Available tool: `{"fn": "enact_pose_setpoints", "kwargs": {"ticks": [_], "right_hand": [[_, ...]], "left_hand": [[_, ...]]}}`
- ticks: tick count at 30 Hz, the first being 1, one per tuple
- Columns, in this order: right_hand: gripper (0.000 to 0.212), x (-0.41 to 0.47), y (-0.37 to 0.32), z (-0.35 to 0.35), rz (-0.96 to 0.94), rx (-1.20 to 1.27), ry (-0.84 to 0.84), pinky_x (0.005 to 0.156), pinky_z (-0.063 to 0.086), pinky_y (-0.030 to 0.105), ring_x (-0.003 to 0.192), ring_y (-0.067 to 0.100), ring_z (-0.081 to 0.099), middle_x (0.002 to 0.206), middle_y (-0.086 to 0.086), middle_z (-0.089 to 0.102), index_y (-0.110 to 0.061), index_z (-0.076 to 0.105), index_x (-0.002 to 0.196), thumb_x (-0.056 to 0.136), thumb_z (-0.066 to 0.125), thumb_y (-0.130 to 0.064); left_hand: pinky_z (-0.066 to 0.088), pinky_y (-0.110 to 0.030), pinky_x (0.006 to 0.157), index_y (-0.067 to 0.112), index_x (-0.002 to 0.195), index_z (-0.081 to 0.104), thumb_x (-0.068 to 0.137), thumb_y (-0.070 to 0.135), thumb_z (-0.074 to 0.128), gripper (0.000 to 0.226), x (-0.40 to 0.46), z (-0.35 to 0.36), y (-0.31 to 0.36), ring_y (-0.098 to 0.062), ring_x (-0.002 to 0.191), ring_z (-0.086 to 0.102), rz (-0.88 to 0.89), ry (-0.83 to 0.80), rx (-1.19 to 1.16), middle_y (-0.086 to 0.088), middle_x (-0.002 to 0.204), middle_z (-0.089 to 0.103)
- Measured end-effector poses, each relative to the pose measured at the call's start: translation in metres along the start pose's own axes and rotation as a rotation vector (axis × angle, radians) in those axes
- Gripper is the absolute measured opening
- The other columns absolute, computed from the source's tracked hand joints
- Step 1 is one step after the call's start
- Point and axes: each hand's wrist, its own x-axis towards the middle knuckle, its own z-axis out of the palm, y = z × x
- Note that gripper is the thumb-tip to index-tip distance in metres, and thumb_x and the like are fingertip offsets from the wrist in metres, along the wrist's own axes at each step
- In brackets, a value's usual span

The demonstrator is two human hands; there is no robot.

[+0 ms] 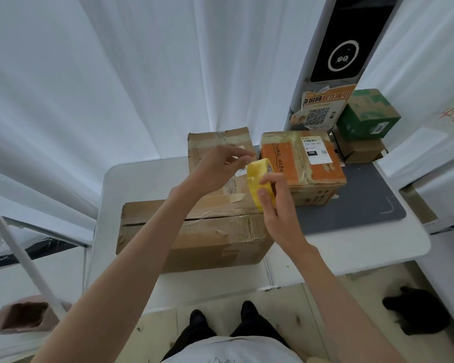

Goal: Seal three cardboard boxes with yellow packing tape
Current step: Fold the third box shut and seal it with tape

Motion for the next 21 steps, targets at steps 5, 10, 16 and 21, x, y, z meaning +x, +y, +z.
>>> {"fn": "enact_pose_setpoints", "kwargs": {"ticks": [5, 10, 16, 21], "right_hand": [[0.009, 0.001, 0.005, 0.006, -0.016, -0.002, -0.01, 0.095, 0.044, 0.033, 0.114, 0.019, 0.052, 0.114, 0.003, 0.051, -0.023, 0.044, 0.113, 0.107, 0.043, -0.017], [0.017, 0.0, 0.005, 0.012, 0.006, 0.007, -0.029, 0.105, 0.044, 0.044, 0.134, 0.026, 0.045, 0.135, 0.007, 0.05, -0.036, 0.041, 0.113, 0.107, 0.042, -0.02], [0.012, -0.001, 0.002, 0.012, 0.021, 0.013, -0.101, 0.096, 0.041, 0.015, 0.12, 0.013, 0.051, 0.133, 0.005, 0.051, -0.029, 0.043, 0.115, 0.106, 0.041, -0.022], [0.011, 0.0, -0.003, 0.012, 0.023, -0.007, -0.094, 0.088, 0.041, 0.012, 0.109, 0.009, 0.052, 0.119, -0.003, 0.051, -0.03, 0.043, 0.115, 0.106, 0.042, -0.024]], "left_hand": [[0.05, -0.016, 0.081, 0.018, 0.111, 0.079, 0.09, 0.011, 0.074, 0.023, -0.004, 0.002, 0.0, -0.006, 0.084, 0.065, 0.053, 0.007, 0.052, 0.008, 0.098, 0.064], [0.051, -0.013, 0.076, 0.019, 0.109, 0.08, 0.087, 0.009, 0.078, 0.024, -0.011, 0.003, -0.004, -0.005, 0.081, 0.065, 0.089, 0.037, 0.138, 0.008, 0.095, 0.065], [0.053, -0.018, 0.072, 0.015, 0.085, 0.08, 0.081, 0.007, 0.081, 0.009, -0.018, -0.001, -0.001, -0.007, 0.074, 0.066, 0.094, 0.078, 0.113, 0.005, 0.081, 0.071], [0.056, -0.02, 0.074, 0.02, 0.08, 0.077, 0.084, 0.011, 0.077, 0.01, -0.014, -0.001, 0.003, -0.002, 0.073, 0.067, 0.081, 0.086, 0.148, 0.011, 0.075, 0.072]]}}
